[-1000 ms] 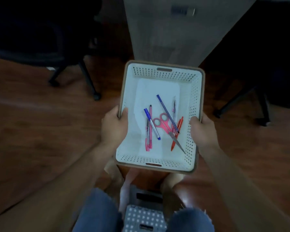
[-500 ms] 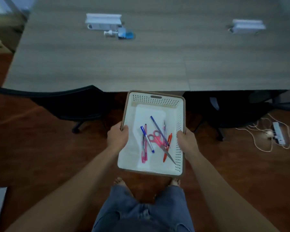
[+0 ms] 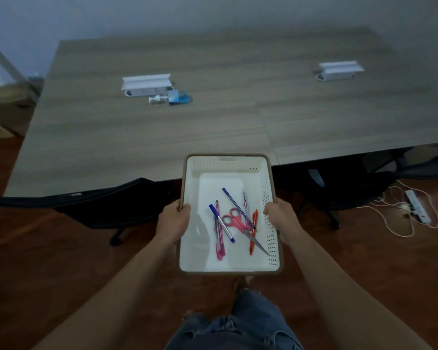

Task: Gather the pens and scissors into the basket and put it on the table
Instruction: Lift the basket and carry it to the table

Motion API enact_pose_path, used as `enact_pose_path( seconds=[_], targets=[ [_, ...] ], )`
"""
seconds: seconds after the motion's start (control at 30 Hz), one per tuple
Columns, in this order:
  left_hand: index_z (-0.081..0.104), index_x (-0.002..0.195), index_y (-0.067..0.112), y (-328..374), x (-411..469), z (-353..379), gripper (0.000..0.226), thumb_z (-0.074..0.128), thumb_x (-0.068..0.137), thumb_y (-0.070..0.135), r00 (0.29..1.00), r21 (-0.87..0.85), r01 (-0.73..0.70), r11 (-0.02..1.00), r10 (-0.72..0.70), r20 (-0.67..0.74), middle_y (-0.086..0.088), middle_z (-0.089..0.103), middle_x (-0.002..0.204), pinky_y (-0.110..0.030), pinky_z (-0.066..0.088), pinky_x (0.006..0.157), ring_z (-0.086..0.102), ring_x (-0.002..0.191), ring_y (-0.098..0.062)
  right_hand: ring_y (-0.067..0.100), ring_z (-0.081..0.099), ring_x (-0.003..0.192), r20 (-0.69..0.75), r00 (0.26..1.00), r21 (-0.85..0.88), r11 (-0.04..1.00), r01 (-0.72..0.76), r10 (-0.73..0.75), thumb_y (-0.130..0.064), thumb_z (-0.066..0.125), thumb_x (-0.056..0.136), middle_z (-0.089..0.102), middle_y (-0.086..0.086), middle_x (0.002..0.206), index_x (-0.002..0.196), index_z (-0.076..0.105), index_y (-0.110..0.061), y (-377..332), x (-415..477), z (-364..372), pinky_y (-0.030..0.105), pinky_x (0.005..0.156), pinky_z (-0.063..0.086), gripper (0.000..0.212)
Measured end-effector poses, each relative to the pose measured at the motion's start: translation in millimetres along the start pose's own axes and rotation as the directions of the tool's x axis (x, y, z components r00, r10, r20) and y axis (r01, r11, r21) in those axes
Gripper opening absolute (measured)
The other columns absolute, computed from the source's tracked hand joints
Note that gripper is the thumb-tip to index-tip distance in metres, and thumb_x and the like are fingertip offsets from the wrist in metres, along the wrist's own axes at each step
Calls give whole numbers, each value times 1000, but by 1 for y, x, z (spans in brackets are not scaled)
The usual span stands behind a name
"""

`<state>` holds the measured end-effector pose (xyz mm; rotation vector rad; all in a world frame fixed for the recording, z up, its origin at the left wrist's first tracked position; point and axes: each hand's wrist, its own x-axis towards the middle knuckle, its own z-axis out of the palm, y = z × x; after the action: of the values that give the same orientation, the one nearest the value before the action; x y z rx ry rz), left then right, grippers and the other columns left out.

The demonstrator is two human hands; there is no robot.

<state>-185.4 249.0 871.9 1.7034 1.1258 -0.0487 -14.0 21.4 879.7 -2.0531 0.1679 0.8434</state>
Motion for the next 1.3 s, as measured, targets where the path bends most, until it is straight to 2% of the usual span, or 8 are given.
enact_pose_path(
  seconds=[0.1,0.2,0.43,0.5,0.6,0.63,1.03,1.3],
  targets=[
    [75,125,28,22,25,-3,34,56,101,42,997,20,-56,998,55,48,3,82,111,-48,62,98,79,99,-20,28,73,88,7,1000,14,1000,0,0,1,48,92,77,15,105,108,70,-7,-27,27,-11,32,69,56,28],
    [66,137,32,47,53,-11,44,58,97,50,989,49,-142,989,140,51,8,78,122,-47,59,103,76,108,-15,33,78,89,41,999,-31,999,33,-32,-1,48,84,80,24,101,103,72,1,-52,63,-20,40,78,62,31],
    [43,161,18,146,125,-30,67,67,102,39,918,250,-259,933,318,-236,-10,49,161,-44,43,121,53,144,-26,35,81,89,312,943,-321,922,217,-113,-3,52,81,83,14,94,104,77,-9,-162,135,-54,45,79,66,34],
    [58,152,22,164,146,-32,57,71,100,39,915,341,-286,895,361,-182,-3,58,152,-41,45,118,59,137,-23,35,82,89,392,913,-391,877,279,-115,-5,54,80,84,13,95,105,77,-11,-191,156,-63,50,82,66,34],
    [73,93,42,182,160,-32,6,72,99,42,933,405,-333,851,358,16,24,74,87,-34,51,80,69,82,-8,36,81,94,468,876,-477,803,358,-113,-9,59,78,84,14,101,105,79,-16,-223,178,-67,50,85,66,34],
    [68,82,39,184,169,-31,20,69,101,42,931,431,-348,833,360,55,18,70,73,-33,47,71,63,70,-8,35,80,94,493,863,-487,787,378,-109,-10,61,76,83,16,104,106,79,-15,-233,186,-65,49,85,65,35],
    [74,121,16,212,314,-49,29,55,109,33,933,433,-295,852,354,-62,-8,81,102,-34,51,73,71,85,-25,31,73,102,508,817,-602,566,563,-272,-31,52,103,78,4,108,115,74,-23,-316,305,-44,36,76,50,26],
    [72,128,10,211,412,-64,34,51,110,30,967,388,-191,902,242,-86,-10,77,106,-32,43,79,63,88,-23,30,58,141,256,951,-470,837,280,-174,-30,55,103,48,6,166,172,22,-24,-321,372,-32,44,115,49,76]
  ],
)
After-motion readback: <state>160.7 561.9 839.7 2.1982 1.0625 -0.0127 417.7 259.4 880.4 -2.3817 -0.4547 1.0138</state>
